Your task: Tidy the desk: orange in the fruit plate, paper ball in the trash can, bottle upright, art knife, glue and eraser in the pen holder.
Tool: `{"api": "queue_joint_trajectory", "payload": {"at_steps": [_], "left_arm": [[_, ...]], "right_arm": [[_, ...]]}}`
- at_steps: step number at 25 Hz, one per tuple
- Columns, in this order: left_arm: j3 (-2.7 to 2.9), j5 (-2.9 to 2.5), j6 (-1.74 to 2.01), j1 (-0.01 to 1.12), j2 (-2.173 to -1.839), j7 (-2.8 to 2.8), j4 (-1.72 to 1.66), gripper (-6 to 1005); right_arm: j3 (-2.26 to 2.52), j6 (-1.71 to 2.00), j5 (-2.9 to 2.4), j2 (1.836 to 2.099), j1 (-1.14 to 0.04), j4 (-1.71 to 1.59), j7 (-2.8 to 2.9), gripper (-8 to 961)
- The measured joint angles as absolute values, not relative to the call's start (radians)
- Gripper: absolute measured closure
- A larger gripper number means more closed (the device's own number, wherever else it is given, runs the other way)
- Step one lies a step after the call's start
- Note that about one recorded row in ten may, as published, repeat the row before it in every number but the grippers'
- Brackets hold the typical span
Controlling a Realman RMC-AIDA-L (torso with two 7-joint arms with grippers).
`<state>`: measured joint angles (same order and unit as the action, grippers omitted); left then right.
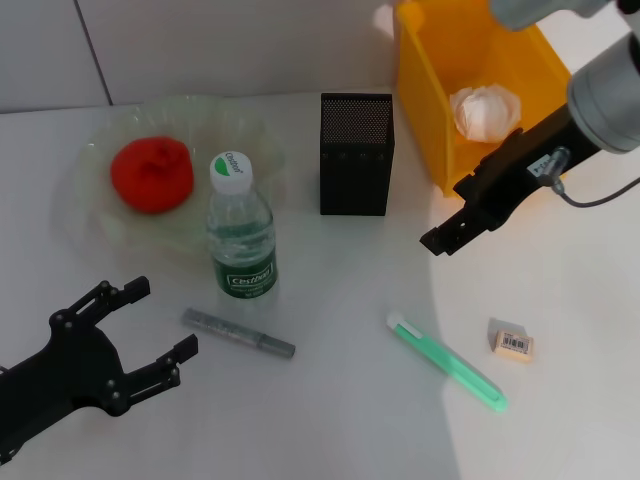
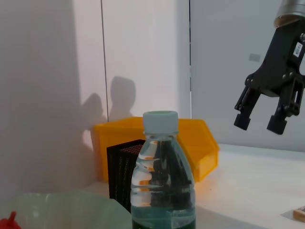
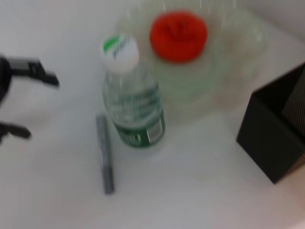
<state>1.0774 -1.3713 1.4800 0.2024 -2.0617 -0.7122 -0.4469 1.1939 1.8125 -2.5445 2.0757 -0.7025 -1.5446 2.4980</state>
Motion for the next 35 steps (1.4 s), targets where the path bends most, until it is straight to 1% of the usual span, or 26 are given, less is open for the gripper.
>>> {"api": "queue_joint_trajectory", "payload": {"at_steps": [1, 3, 4, 11, 21, 29, 35], "left_arm": [[1.077, -1.371, 1.480, 0.202, -2.062, -0.712, -0.447, 127], [1.077, -1.370, 1.480, 0.202, -2.062, -0.714, -0.449, 127], [1.075, -1.369, 1.480, 0.202, -2.062, -0.715, -0.449, 127], [1.069, -1.369, 1.480, 0.205, -2.063, -0.717, -0.452, 127], [1.065, -1.367, 1.479, 0.214, -2.062, -0.713, -0.453, 127], [1.064, -1.370, 1.469, 0.216, -2.062, -0.712, -0.453, 127], [1.065, -1.371, 1.467, 0.216, -2.062, -0.712, -0.453, 127]], "right_arm": [[1.270, 1.825, -2.625, 2.078, -0.741, -1.530, 2.558, 128], [1.307, 1.829, -2.662, 2.080, -0.761, -1.517, 2.589, 128], [1.364, 1.832, -2.701, 2.082, -0.792, -1.490, 2.633, 127], [1.389, 1.854, -2.705, 2.083, -0.831, -1.415, 2.717, 128], [1.462, 1.776, -2.695, 2.089, -0.801, -1.348, 2.854, 130], [1.611, 1.733, -2.689, 2.089, -0.771, -1.371, 2.947, 132], [1.615, 1.709, -2.673, 2.090, -0.735, -1.369, 2.954, 133]]}}
